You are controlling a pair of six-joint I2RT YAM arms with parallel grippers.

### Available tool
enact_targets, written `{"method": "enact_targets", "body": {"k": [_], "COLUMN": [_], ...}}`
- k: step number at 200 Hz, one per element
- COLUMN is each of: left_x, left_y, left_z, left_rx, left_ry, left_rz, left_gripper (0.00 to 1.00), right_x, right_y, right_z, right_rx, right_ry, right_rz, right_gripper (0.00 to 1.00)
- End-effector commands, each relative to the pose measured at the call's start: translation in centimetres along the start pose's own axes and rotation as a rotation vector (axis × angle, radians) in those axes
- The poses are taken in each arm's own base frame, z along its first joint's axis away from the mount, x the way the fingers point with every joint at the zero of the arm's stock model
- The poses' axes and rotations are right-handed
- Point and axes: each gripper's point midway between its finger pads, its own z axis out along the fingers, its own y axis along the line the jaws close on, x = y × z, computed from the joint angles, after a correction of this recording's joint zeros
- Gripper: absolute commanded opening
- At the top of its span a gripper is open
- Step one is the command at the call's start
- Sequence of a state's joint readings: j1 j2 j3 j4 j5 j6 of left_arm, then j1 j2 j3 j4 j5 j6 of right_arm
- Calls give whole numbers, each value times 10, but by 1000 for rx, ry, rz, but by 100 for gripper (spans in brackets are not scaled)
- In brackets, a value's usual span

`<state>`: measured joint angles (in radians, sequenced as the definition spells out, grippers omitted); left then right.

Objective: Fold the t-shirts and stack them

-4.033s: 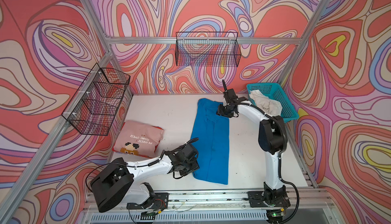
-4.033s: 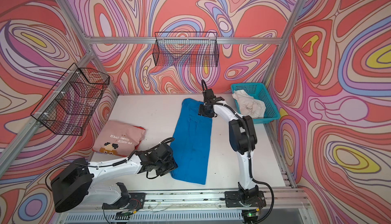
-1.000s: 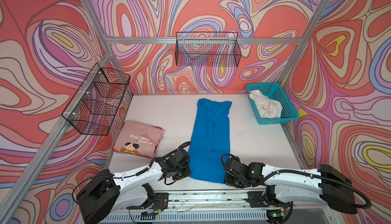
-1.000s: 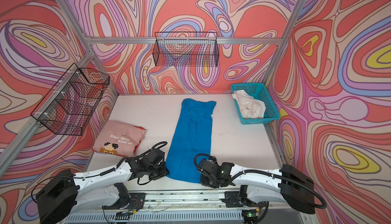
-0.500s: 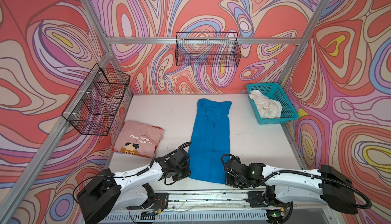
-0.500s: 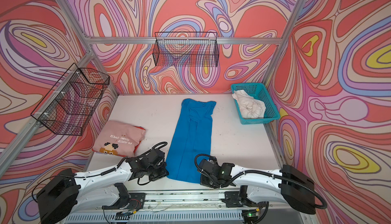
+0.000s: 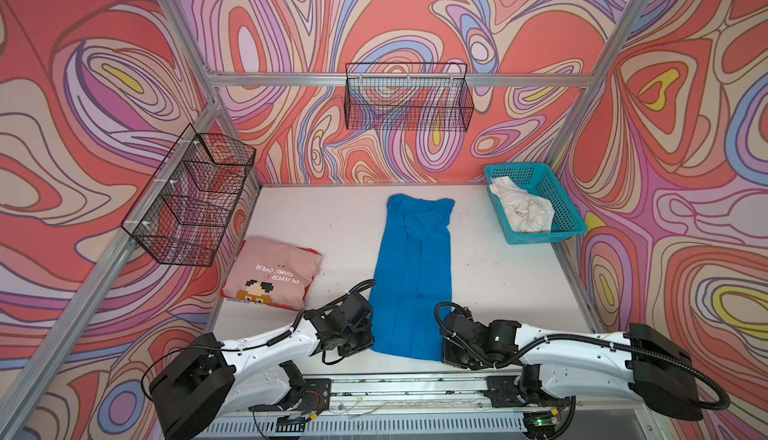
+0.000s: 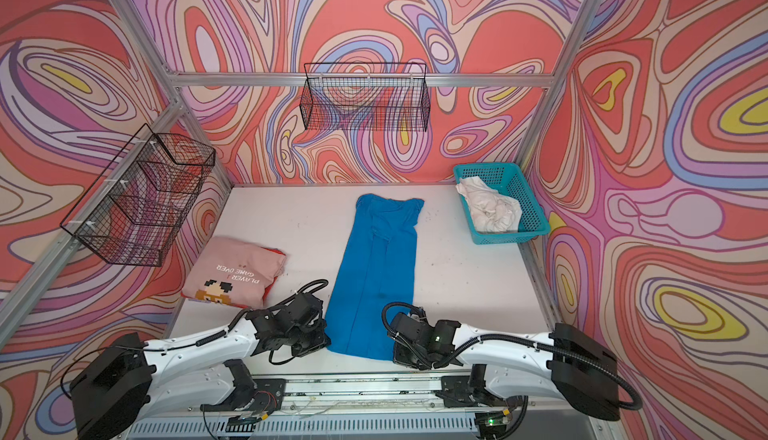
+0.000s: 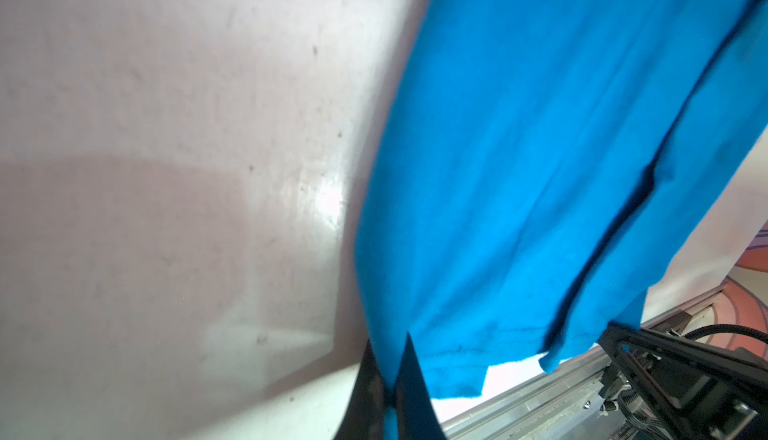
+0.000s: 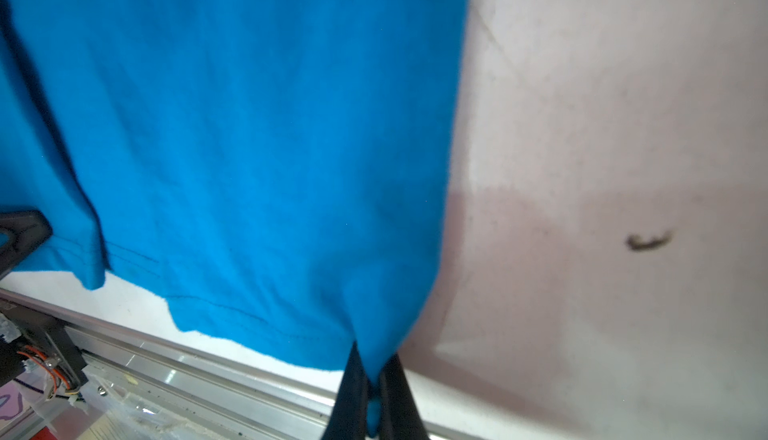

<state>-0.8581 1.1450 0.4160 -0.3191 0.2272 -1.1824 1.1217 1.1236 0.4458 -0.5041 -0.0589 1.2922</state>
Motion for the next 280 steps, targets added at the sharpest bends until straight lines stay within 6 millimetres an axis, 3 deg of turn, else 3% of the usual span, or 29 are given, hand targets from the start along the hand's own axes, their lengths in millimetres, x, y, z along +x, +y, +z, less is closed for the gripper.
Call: {"method": "enact_targets", "body": {"k": [1,40,74,85,88,105,140,194,234,280], "left_x": [14,12,2,-4,-8,-18,-31,-70,-101,-140], "left_y": [40,34,15,7,-5,-25,-56,-90,-118,-132], "left_z": [3,-2,-21,-29,-36,-49,-61,-76,-77,-70], "left_rx": [-137,-128,-98,-87,-61,-22,11,42,52,49], "left_ry": [37,29,-19,-46,-61,-92,-95,-126,-131,-118], "left_rz": [-34,-32,-23,-10,-3,16,46,65,95,87], "left_gripper": [0,0,0,0,0,0,0,0,0,0], "right_x": [-4,-7,-19,-25,-26,-33,-58,-110,-144,-183], "right_y": [-1,6,15,18,19,27,37,57,60,58], "right_z": [0,-6,-25,-33,-35,-46,-68,-97,-103,-108], "right_rx": [2,-9,-18,-19,-19,-17,-17,-54,-56,-57], "right_ry": [-29,-46,-110,-138,-145,-174,-239,-306,-327,-342], "right_rz": [6,3,-8,-16,-19,-39,-48,-71,-71,-69], "right_gripper": [0,0,0,0,0,0,0,0,0,0]}}
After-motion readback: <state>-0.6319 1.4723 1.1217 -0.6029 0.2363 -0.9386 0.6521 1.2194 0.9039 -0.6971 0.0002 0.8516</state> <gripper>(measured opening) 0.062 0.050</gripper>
